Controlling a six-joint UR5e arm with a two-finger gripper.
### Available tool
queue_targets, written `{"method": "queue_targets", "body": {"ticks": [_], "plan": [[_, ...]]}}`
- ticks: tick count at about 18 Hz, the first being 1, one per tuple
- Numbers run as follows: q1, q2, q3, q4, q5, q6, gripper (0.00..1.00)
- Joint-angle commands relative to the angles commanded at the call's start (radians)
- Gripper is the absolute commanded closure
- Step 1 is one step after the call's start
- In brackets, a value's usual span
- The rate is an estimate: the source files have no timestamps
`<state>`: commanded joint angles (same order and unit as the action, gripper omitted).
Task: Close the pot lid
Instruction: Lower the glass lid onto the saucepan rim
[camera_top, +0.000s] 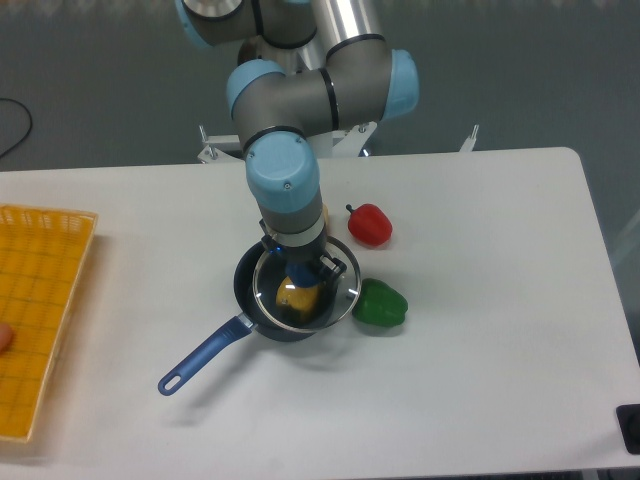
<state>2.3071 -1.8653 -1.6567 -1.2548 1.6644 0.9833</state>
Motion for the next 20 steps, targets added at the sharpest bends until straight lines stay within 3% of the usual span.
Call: {"method": "queue_targets", "body": {"ticks": [14, 20], "plan": [[-0.029, -0.003, -0.021, 0.003, 0.0, -0.035, 0.41], [-0.031, -0.002, -0.037, 0.037, 0.0, -0.041, 0.41]]}}
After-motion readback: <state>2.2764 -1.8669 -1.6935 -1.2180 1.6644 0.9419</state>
